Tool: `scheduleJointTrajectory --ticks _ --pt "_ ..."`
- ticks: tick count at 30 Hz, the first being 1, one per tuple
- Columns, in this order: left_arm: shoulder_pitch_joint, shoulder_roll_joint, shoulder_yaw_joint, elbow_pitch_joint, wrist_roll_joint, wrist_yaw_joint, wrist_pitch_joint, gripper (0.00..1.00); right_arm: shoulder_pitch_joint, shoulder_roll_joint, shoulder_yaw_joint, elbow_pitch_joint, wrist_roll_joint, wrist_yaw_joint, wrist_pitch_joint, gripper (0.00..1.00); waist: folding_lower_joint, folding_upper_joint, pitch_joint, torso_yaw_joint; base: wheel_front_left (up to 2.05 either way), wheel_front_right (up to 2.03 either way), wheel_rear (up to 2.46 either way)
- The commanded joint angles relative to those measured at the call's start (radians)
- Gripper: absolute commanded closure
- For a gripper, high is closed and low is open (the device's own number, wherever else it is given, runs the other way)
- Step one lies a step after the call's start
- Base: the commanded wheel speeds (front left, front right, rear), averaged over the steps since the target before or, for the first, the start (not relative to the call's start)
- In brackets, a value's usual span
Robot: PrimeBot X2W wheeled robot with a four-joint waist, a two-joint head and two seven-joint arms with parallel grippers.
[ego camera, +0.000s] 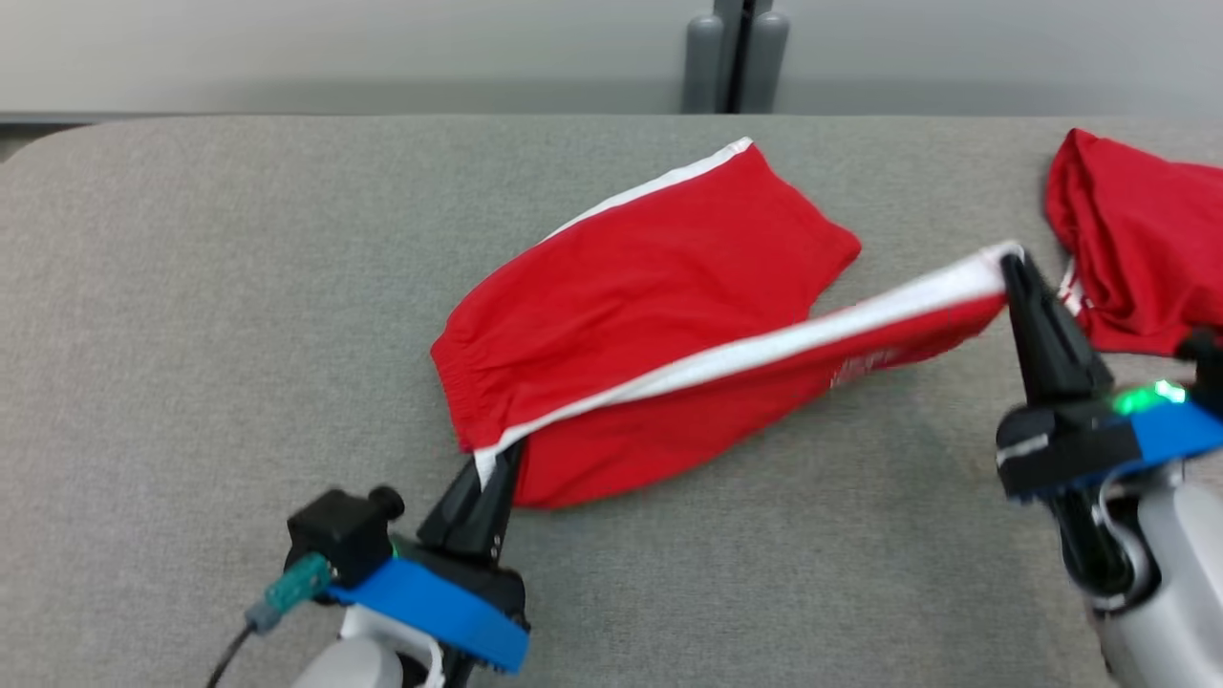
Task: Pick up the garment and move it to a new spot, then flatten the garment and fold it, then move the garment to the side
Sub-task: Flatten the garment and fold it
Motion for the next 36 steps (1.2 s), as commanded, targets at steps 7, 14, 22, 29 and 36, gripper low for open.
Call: scheduleJointTrajectory --ticks 7,14,22,29,36 --pt "-0.202 -0.020 0.020 0.106 -0.001 -0.039 0.025 1.00 -0.308 -0.033 0.039 0.183 -0.042 0.000 0.041 1.00 0.0000 0.0000 0.113 0.081 0.00 0.00 0.00" --pt "-0.415 -0.081 0.027 0.262 -0.004 -0.066 0.020 1.00 -0.596 -0.035 0.101 0.428 -0.067 0.000 0.069 1.00 0.0000 0.0000 0.236 0.135 0.00 0.00 0.00" --pt "-0.550 -0.139 0.037 0.433 0.009 -0.080 -0.017 1.00 -0.818 -0.005 0.180 0.697 -0.109 0.000 0.038 1.00 0.0000 0.0000 0.312 0.158 0.00 0.00 0.00" --pt "-0.588 -0.162 0.016 0.515 0.038 -0.089 -0.034 0.00 -0.879 0.014 0.258 0.831 -0.098 0.000 0.018 0.00 0.0000 0.0000 0.312 0.162 0.00 0.00 0.00" --pt "-0.514 -0.138 0.043 0.480 0.135 -0.055 -0.039 0.00 -0.814 -0.019 0.350 0.848 -0.052 0.000 -0.012 0.00 0.0000 0.0000 0.259 0.153 0.00 0.00 0.00"
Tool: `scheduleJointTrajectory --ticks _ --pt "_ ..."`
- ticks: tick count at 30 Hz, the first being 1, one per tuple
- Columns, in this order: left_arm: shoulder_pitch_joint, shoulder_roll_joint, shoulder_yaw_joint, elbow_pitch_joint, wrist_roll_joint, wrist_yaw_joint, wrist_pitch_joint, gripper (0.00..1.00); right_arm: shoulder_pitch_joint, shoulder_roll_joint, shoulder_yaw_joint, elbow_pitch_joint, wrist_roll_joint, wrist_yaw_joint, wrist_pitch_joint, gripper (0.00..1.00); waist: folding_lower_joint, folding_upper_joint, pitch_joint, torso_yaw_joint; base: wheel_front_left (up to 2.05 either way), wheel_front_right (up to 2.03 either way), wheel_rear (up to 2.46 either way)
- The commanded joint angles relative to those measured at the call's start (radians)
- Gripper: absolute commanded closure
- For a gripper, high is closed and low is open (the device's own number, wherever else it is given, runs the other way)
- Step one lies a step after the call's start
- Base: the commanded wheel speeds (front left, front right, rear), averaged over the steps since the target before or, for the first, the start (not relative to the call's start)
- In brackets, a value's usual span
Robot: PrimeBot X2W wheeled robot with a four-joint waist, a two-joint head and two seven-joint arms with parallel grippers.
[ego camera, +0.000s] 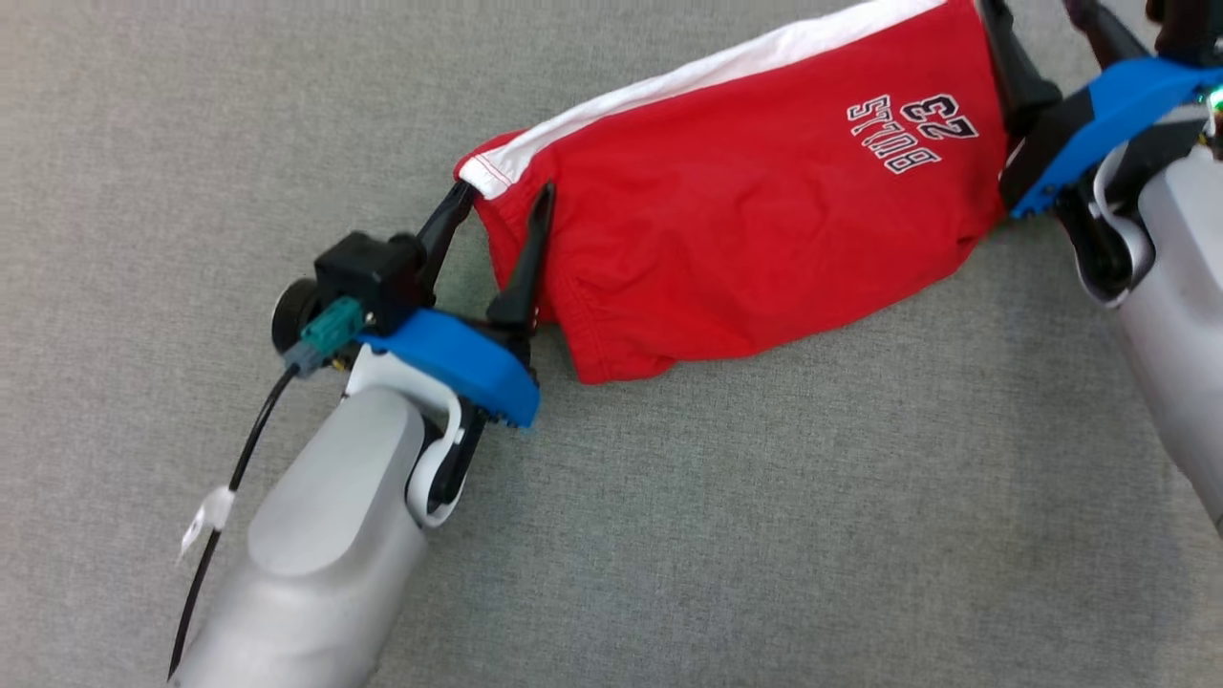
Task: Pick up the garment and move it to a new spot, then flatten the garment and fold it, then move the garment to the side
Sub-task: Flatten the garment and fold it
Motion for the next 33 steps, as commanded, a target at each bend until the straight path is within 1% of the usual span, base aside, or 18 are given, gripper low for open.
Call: scheduleJointTrajectory --ticks 1,7,11,13,14,15,18,20,23,28,30,31,32,33 --pt "0.038 0.013 0.019 -0.025 0.017 0.013 -0.004 0.00 0.031 -0.021 0.016 -0.001 0.019 0.000 -0.009 0.00 0.0000 -0.0002 -0.020 -0.006 0.00 0.00 0.00" --pt "0.189 0.051 0.080 -0.152 0.086 0.057 -0.004 0.00 0.098 -0.076 0.078 0.012 0.078 0.000 0.006 0.00 0.0000 -0.0002 -0.070 0.013 0.00 0.00 0.00" --pt "0.294 0.055 0.174 -0.298 0.130 0.100 -0.005 0.00 0.131 -0.101 0.108 0.027 0.109 0.000 0.026 0.00 0.0000 -0.0002 -0.090 0.035 0.00 0.00 0.00" --pt "0.347 0.066 0.223 -0.367 0.185 0.120 -0.004 0.00 0.137 -0.114 0.119 0.036 0.120 0.000 0.035 0.00 0.0000 -0.0002 -0.091 0.045 0.00 0.00 0.00" --pt "0.370 0.064 0.256 -0.410 0.212 0.135 -0.005 0.00 0.139 -0.116 0.124 0.041 0.127 0.000 0.037 0.00 0.0000 -0.0002 -0.090 0.049 0.00 0.00 0.00" --pt "0.401 0.048 0.289 -0.443 0.220 0.146 -0.004 0.00 0.139 -0.117 0.130 0.045 0.130 0.000 0.036 0.00 0.0000 -0.0002 -0.090 0.051 0.00 0.00 0.00" --pt "0.487 0.012 0.381 -0.535 0.281 0.161 -0.004 0.00 0.144 -0.122 0.141 0.062 0.145 0.000 0.037 0.00 0.0000 -0.0002 -0.091 0.060 0.00 0.00 0.00" --pt "0.535 -0.019 0.425 -0.574 0.307 0.157 -0.004 0.00 0.148 -0.124 0.150 0.073 0.150 0.000 0.040 0.00 0.0000 -0.0002 -0.092 0.065 0.00 0.00 0.00" --pt "0.587 -0.046 0.470 -0.595 0.340 0.139 -0.004 0.00 0.156 -0.124 0.162 0.091 0.161 0.000 0.045 0.00 0.0000 -0.0002 -0.096 0.071 0.00 0.00 0.00" --pt "0.629 -0.072 0.501 -0.598 0.381 0.120 -0.004 0.00 0.167 -0.116 0.186 0.117 0.171 0.000 0.064 0.00 0.0000 -0.0002 -0.103 0.076 0.00 0.00 0.00" --pt "0.637 -0.078 0.503 -0.590 0.389 0.117 -0.004 0.00 0.176 -0.104 0.198 0.125 0.182 0.000 0.091 0.00 0.0000 -0.0002 -0.108 0.076 0.00 0.00 0.00" --pt "0.638 -0.080 0.502 -0.587 0.392 0.114 -0.004 0.00 0.182 -0.099 0.202 0.126 0.187 0.000 0.106 0.37 0.0000 -0.0002 -0.109 0.075 0.00 0.00 0.00" --pt "0.637 -0.082 0.505 -0.581 0.393 0.111 -0.004 0.00 0.188 -0.097 0.207 0.122 0.195 0.000 0.115 0.71 0.0000 -0.0002 -0.110 0.074 0.00 0.00 0.00" --pt "0.632 -0.082 0.507 -0.577 0.397 0.109 -0.004 0.00 0.194 -0.093 0.210 0.118 0.206 0.000 0.125 1.00 0.0000 -0.0002 -0.111 0.073 0.00 0.00 0.00"
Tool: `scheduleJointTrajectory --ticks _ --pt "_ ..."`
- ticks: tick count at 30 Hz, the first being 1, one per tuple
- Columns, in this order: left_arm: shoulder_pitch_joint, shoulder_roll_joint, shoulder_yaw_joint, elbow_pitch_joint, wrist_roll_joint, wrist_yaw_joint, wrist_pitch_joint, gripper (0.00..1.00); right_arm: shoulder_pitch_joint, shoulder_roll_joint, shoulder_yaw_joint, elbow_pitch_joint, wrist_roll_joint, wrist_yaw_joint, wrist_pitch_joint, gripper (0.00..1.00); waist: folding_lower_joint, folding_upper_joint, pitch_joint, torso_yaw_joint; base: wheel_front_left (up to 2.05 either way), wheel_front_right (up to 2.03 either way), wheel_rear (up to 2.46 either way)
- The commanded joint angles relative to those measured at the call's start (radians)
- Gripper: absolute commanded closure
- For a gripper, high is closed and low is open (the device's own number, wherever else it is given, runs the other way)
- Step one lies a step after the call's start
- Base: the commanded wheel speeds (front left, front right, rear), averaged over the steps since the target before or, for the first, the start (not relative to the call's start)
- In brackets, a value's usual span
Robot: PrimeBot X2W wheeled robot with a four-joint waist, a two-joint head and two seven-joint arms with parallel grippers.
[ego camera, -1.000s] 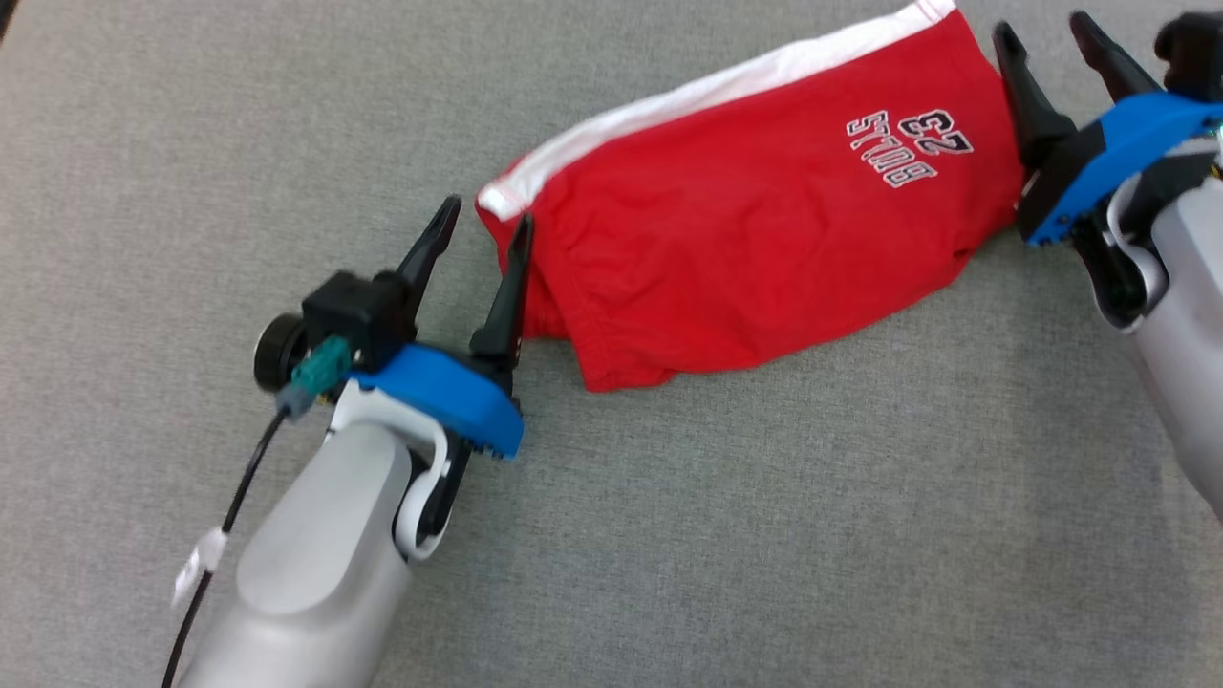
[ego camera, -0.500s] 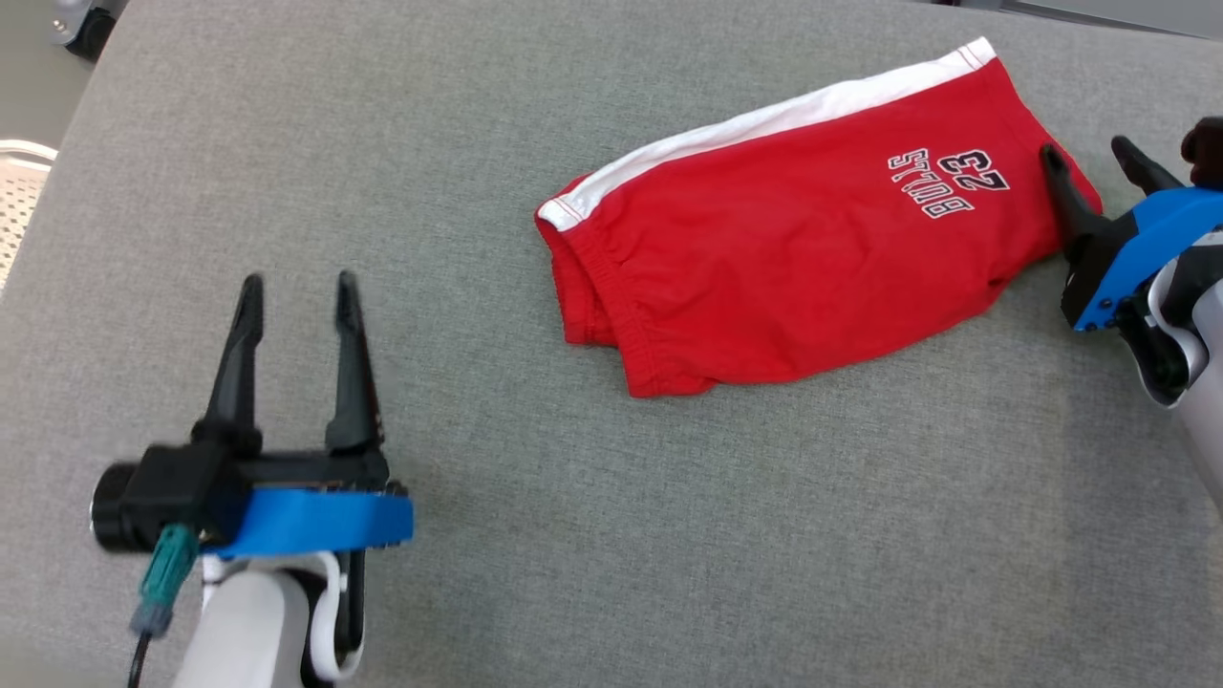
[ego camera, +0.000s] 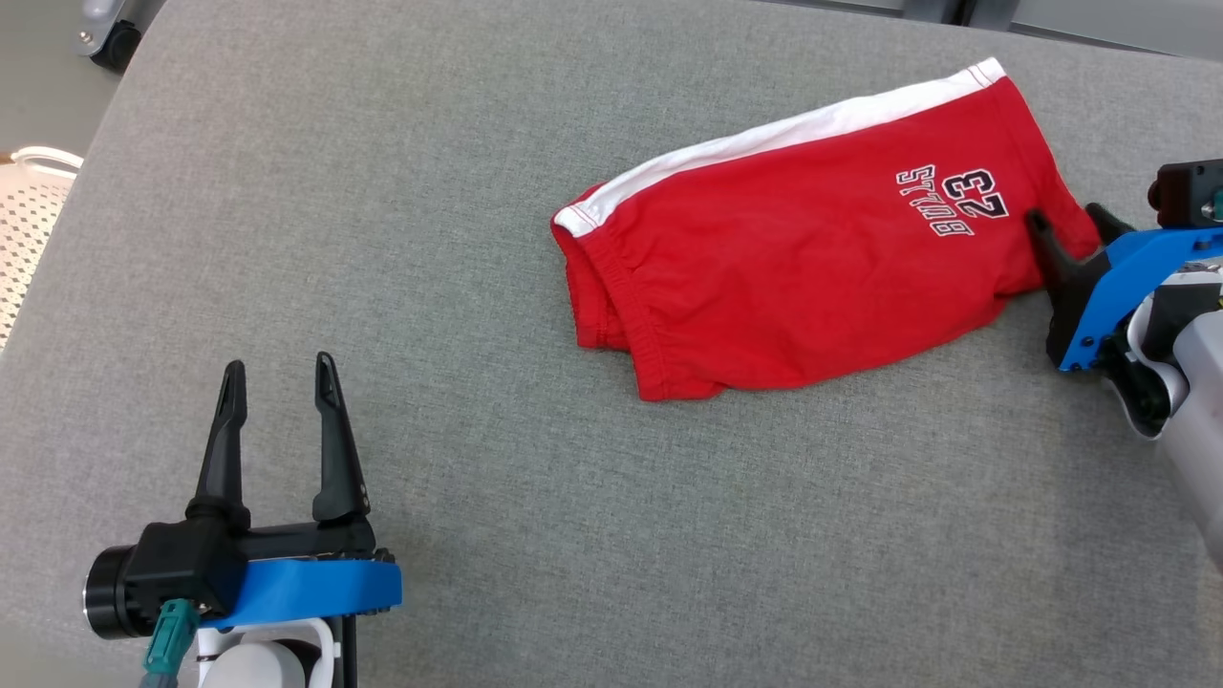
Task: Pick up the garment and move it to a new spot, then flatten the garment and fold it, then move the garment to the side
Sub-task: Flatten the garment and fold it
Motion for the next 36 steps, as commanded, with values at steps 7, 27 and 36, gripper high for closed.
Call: scheduleJointTrajectory --ticks 7,27,36 --pt "-0.026 -0.005 -0.012 0.015 0.018 0.000 -0.003 0.00 0.044 0.015 0.012 -0.027 0.067 0.000 0.032 1.00 0.0001 0.0002 -0.013 -0.023 0.00 0.00 0.00" --pt "0.076 -0.005 0.081 0.027 0.085 -0.028 -0.003 0.00 0.431 -0.034 -0.055 -0.302 0.309 0.000 -0.149 1.00 0.0001 0.0002 -0.193 -0.221 0.00 0.00 0.00" --pt "0.092 -0.005 0.093 0.022 0.088 -0.034 -0.003 0.00 0.513 -0.037 -0.171 -0.374 0.274 0.000 -0.156 1.00 0.0001 0.0002 -0.202 -0.245 0.00 0.00 0.00"
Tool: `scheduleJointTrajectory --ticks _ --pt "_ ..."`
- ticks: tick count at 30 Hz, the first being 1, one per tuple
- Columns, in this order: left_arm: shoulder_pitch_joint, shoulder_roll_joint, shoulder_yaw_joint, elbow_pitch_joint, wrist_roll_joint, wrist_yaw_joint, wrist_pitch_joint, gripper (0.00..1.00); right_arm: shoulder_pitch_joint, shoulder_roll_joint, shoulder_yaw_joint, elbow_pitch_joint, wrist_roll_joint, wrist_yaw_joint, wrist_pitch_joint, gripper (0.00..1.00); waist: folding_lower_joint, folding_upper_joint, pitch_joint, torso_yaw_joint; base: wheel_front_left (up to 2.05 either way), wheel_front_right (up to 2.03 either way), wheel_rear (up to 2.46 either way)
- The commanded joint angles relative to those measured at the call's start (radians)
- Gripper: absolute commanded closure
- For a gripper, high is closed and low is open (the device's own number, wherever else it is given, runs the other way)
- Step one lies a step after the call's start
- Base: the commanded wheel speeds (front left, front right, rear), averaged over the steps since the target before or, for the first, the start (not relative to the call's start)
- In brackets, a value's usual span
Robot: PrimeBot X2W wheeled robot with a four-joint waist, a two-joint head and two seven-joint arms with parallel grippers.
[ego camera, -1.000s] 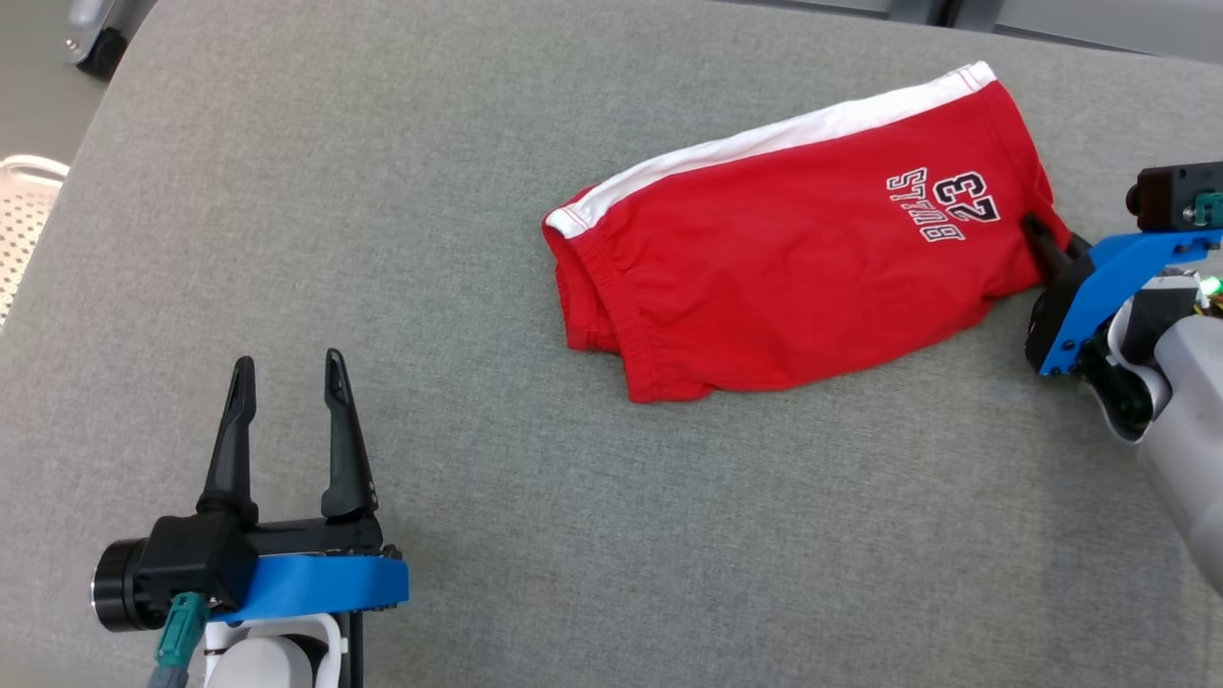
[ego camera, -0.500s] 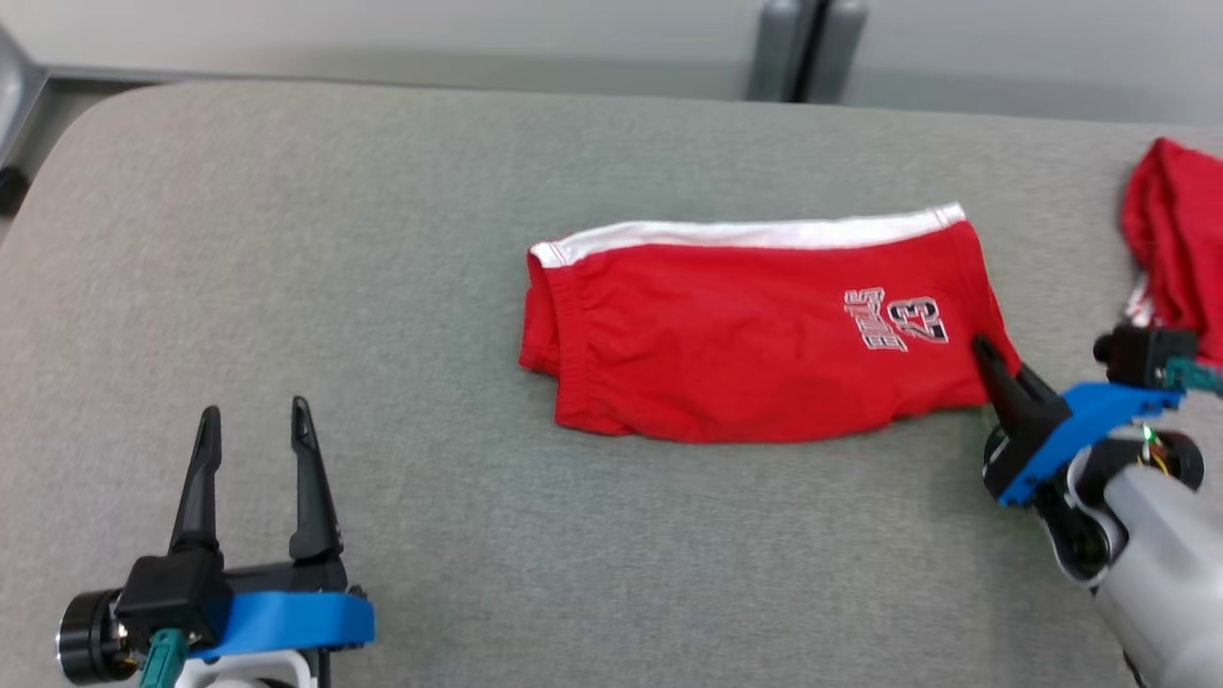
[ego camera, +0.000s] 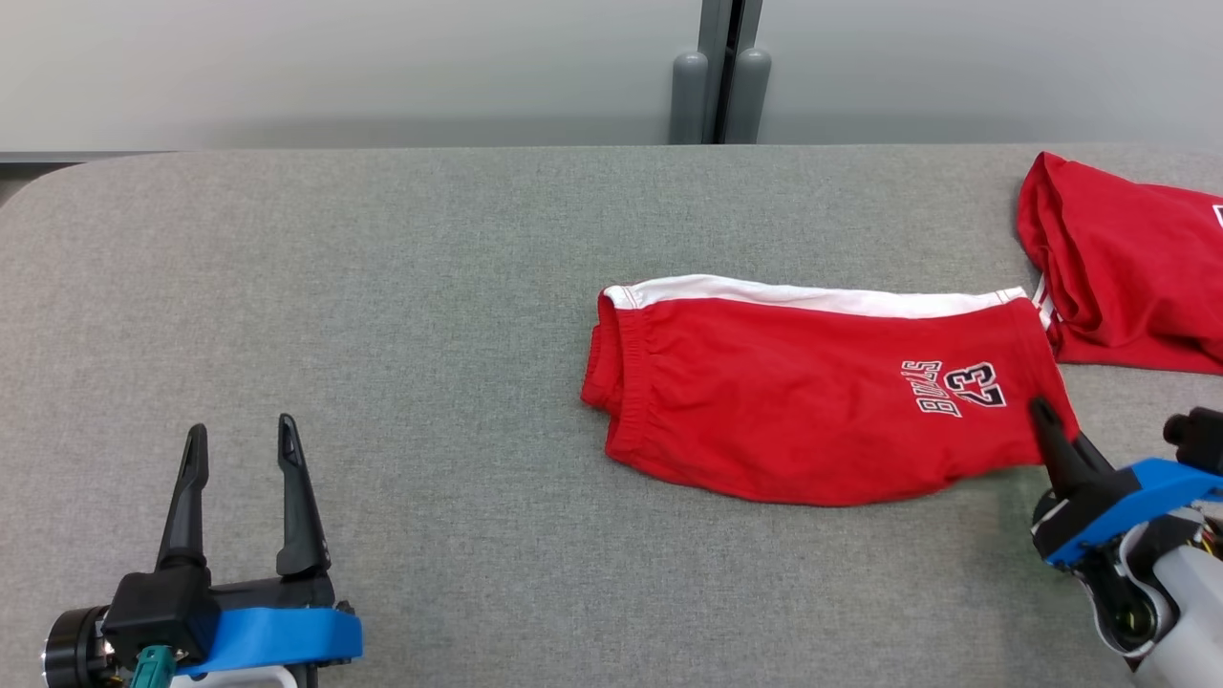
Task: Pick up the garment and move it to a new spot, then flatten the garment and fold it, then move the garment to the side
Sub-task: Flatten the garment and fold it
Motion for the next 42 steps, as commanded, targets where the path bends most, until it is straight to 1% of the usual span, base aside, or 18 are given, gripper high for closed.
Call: scheduleJointTrajectory --ticks 1,6,9,15,17,19,22,26,31,33,35,38,42 --pt "0.011 -0.001 0.000 -0.004 0.007 0.000 -0.003 0.00 -0.003 0.016 -0.015 -0.015 -0.017 0.000 -0.005 1.00 0.0001 0.0001 -0.001 -0.001 0.00 0.00 0.00" --pt "0.015 -0.001 -0.001 -0.005 0.006 -0.001 -0.003 0.00 -0.012 0.041 -0.076 -0.095 -0.083 0.000 -0.006 1.00 0.0001 0.0001 -0.014 0.009 0.00 0.00 0.00" --pt "0.018 -0.001 0.000 -0.007 0.001 0.004 -0.003 0.00 -0.017 0.061 -0.095 -0.159 -0.122 0.000 -0.006 1.00 0.0001 0.0001 -0.021 0.014 0.00 0.00 0.00" --pt "0.015 -0.001 -0.013 -0.002 -0.010 0.005 -0.003 0.00 -0.055 0.128 -0.081 -0.262 -0.197 0.000 0.011 1.00 0.0001 0.0001 -0.032 0.036 0.00 0.00 0.00" --pt "0.009 -0.001 -0.019 -0.003 -0.015 0.007 -0.003 0.00 -0.065 0.158 -0.069 -0.281 -0.219 0.000 0.033 1.00 0.0001 0.0001 -0.031 0.048 0.00 0.00 0.00" --pt "-0.004 -0.001 -0.038 -0.002 -0.024 0.011 -0.003 0.00 -0.078 0.205 -0.047 -0.293 -0.251 0.000 0.066 1.00 0.0001 0.0001 -0.025 0.073 0.00 0.00 0.00" --pt "-0.017 -0.001 -0.049 -0.004 -0.043 0.023 -0.003 0.00 -0.082 0.252 -0.022 -0.282 -0.274 0.000 0.101 1.00 0.0001 0.0001 -0.017 0.096 0.00 0.00 0.00" --pt "-0.027 -0.002 -0.076 0.001 -0.057 0.030 -0.003 0.00 -0.072 0.310 0.010 -0.216 -0.310 0.000 0.124 1.00 0.0001 0.0001 -0.007 0.125 0.00 0.00 0.00" --pt "-0.031 -0.001 -0.086 0.008 -0.071 0.042 -0.003 0.00 -0.044 0.361 0.053 -0.117 -0.348 0.000 0.090 1.00 0.0001 0.0001 -0.004 0.147 0.00 0.00 0.00" --pt "-0.030 -0.002 -0.087 0.007 -0.072 0.044 -0.003 0.00 -0.040 0.374 0.077 -0.103 -0.359 0.000 0.069 0.00 0.0001 0.0001 -0.005 0.148 0.00 0.00 0.00" --pt "-0.025 -0.002 -0.080 0.010 -0.070 0.044 -0.003 0.00 -0.038 0.372 0.092 -0.098 -0.368 0.000 0.048 0.00 0.0001 0.0001 -0.008 0.142 0.00 0.00 0.00" --pt "-0.014 -0.001 -0.070 0.012 -0.064 0.041 -0.003 0.00 -0.044 0.344 0.099 -0.121 -0.385 0.000 0.019 0.00 0.0001 0.0001 -0.016 0.128 0.00 0.00 0.00" --pt "-0.006 -0.001 -0.065 0.008 -0.055 0.038 -0.003 0.00 -0.044 0.295 0.055 -0.171 -0.394 0.000 0.001 0.00 0.0001 0.0001 -0.025 0.109 0.00 0.00 0.00"
